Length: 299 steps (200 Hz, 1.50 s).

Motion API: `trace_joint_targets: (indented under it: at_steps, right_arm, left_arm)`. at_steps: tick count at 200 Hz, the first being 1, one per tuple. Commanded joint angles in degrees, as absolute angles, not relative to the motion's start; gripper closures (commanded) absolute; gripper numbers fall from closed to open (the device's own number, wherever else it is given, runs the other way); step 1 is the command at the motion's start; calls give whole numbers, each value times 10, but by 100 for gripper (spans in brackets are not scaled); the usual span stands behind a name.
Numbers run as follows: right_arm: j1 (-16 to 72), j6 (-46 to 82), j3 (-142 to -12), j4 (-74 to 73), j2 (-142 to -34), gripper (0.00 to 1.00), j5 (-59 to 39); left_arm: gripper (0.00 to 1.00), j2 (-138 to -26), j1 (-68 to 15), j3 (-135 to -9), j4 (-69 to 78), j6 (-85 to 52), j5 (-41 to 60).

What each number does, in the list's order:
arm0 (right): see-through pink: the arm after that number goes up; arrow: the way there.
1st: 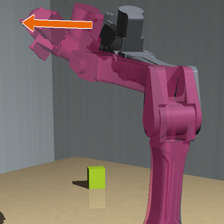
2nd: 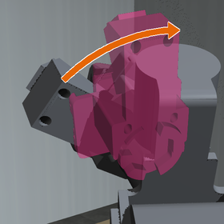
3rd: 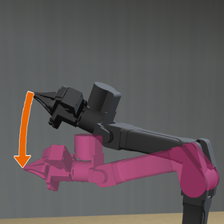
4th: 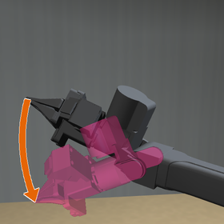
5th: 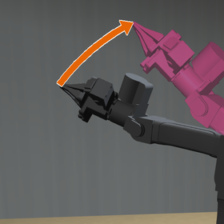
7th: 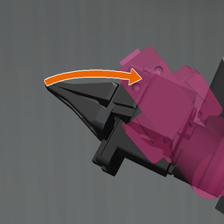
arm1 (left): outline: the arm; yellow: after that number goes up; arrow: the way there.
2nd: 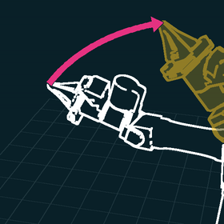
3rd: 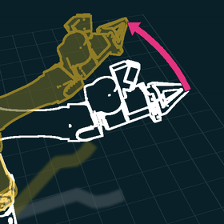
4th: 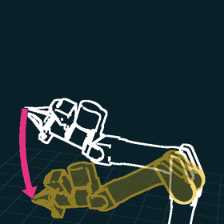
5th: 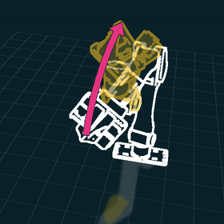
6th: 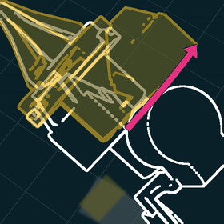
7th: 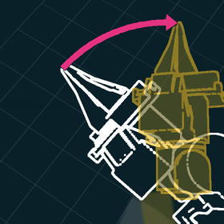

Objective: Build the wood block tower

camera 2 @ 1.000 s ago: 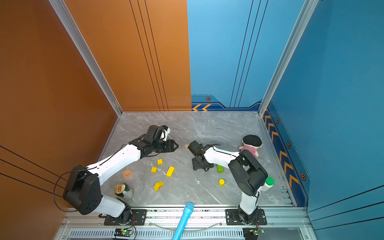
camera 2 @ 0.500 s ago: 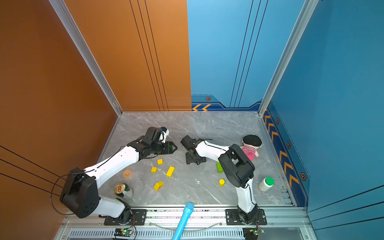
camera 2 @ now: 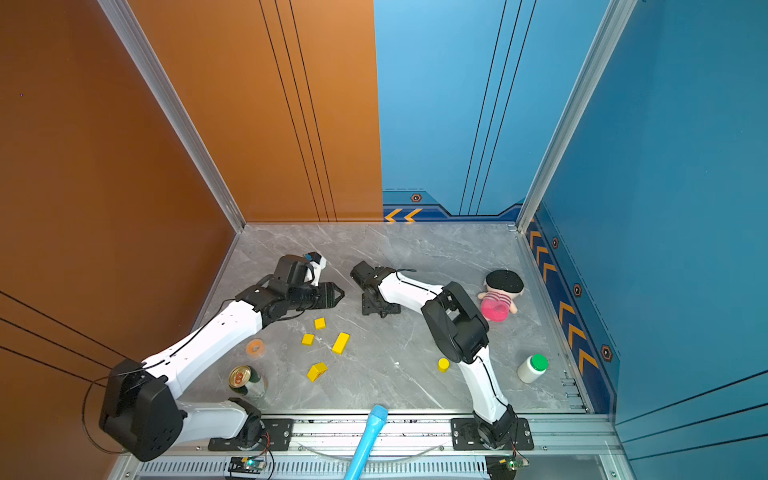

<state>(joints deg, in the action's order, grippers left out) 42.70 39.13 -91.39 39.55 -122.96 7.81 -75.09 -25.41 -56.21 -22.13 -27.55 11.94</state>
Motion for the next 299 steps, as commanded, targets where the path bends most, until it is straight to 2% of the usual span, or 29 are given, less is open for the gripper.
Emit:
trace_joint_targets:
  at_steps: [1, 299]
  right_arm:
    - [425, 420, -922, 409, -1274, 27, 69]
    - [405, 419, -998, 474, -1320, 21, 118]
  left_arm:
    - [43, -732, -248, -549, -247, -257, 103]
    - [43, -708, -235, -538, -250, -248, 92]
